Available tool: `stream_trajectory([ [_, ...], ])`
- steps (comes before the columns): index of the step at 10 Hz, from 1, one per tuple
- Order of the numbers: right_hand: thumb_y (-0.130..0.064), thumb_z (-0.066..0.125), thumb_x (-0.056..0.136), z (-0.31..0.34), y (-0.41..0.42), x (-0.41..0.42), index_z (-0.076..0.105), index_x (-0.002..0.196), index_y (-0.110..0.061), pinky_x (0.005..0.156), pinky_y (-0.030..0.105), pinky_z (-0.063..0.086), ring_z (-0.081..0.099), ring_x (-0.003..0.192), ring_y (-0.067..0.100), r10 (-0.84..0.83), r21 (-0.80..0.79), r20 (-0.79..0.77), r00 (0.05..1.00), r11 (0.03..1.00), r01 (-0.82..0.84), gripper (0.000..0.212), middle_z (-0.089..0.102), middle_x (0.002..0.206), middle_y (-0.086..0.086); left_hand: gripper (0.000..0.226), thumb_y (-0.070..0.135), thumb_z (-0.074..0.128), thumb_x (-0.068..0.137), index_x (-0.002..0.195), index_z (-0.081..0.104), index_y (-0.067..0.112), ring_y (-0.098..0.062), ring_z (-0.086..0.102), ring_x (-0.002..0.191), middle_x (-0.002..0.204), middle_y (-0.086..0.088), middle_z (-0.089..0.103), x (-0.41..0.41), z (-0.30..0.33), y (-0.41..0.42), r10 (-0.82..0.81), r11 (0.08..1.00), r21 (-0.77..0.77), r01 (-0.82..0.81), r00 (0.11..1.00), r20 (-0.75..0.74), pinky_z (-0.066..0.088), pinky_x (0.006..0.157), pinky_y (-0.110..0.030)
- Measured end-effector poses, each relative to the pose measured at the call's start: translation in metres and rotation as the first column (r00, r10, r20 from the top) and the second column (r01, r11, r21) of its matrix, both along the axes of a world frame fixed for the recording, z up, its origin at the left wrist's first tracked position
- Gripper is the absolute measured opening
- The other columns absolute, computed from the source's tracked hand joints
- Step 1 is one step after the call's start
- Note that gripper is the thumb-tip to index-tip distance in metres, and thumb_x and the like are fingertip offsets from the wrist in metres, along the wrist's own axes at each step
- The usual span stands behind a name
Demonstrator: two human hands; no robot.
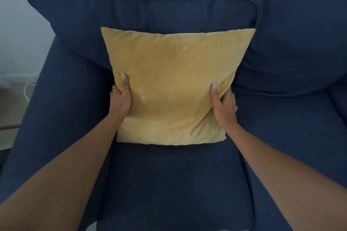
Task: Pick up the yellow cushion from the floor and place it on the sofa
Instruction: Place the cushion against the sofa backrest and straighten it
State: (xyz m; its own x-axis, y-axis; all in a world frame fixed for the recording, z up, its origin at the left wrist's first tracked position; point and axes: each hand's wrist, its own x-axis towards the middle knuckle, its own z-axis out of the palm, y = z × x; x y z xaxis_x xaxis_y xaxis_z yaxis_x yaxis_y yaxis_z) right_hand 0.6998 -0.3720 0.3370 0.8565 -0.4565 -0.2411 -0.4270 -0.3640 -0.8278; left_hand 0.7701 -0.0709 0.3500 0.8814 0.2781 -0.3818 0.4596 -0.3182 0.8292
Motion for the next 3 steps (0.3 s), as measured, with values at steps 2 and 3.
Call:
stream_trajectory([
  [2,-0.088,0.031,0.089,0.026,0.007,-0.02,0.011,0.163,-0.046,0.123,0.052,0.015,0.032,0.148,0.025,0.013,0.048,-0.041,0.999,0.999,-0.011,0.088,0.037,0.16,-0.002,0.107,0.091,0.021,0.082,0.158,0.03,0.016,-0.025,0.048,0.131,0.149,-0.006,0.045,-0.028,0.024,0.006,-0.037,0.999,0.0,0.037,0.999,0.012,0.038,0.113,-0.048],
  [3,-0.09,0.029,0.086,0.042,0.016,-0.038,0.01,0.162,-0.047,0.122,0.058,0.021,0.036,0.146,0.031,0.018,0.037,-0.049,0.999,0.999,-0.017,0.09,0.035,0.16,0.004,0.104,0.088,0.022,0.086,0.151,0.04,0.009,-0.023,0.06,0.113,0.129,-0.007,0.058,-0.049,0.039,0.009,-0.048,0.999,0.013,0.047,0.996,0.075,0.048,0.102,-0.042],
])
